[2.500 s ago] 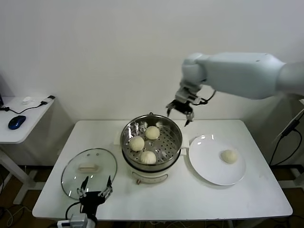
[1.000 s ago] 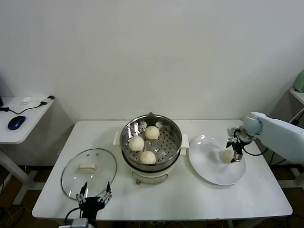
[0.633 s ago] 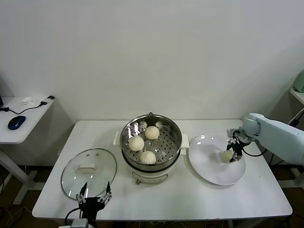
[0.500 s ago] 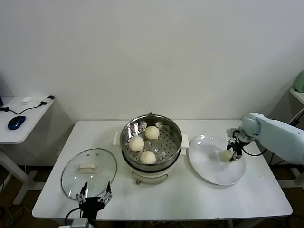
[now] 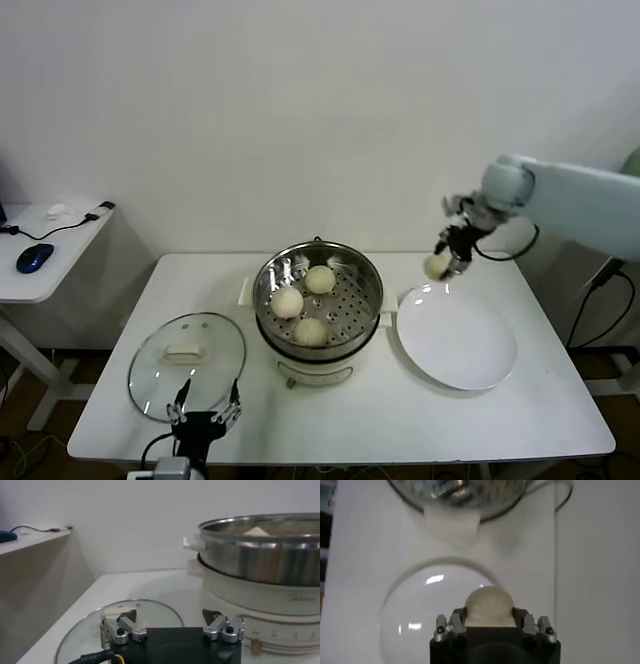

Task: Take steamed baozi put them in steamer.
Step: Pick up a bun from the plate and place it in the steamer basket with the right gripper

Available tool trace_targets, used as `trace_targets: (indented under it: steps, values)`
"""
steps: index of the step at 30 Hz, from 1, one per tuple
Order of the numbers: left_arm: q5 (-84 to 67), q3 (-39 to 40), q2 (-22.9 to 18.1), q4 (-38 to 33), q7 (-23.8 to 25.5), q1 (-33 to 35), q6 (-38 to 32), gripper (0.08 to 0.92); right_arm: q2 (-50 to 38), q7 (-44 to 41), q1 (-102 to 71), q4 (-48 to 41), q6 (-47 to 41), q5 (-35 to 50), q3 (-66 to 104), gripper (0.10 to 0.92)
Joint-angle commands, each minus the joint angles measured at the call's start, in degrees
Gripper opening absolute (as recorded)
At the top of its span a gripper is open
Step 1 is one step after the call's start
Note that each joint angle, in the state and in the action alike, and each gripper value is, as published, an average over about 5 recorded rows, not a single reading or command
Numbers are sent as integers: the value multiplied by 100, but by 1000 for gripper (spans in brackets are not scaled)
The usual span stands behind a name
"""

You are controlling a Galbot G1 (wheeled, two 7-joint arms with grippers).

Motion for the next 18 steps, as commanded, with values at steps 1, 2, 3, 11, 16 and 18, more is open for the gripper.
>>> trace_targets:
  steps: [1, 2, 3, 11, 16, 18]
  values:
    - [-15, 10, 24, -36, 23, -60, 33, 823, 1557, 840, 1736, 1574, -1033, 2793, -626, 628]
    - [-18, 11, 21, -42, 28, -67, 37, 823, 1645, 962, 1577, 1595, -1098, 2807, -606, 628]
    - [-21, 13, 18, -47, 33, -72, 38, 823, 1718, 1079, 1408, 1600, -1154, 2790, -598, 628]
    - [-30, -2, -3, -41, 59, -81, 55, 823, 1962, 1642, 106, 1071, -1381, 2142, -604, 628]
    - [-42, -16, -14, -5, 59, -82, 52, 823, 1983, 1791, -350, 839, -1438, 1933, -538, 628]
    - [-46, -19, -19, 4, 60, -81, 52, 823, 1986, 1812, -497, 767, -1448, 1822, -520, 628]
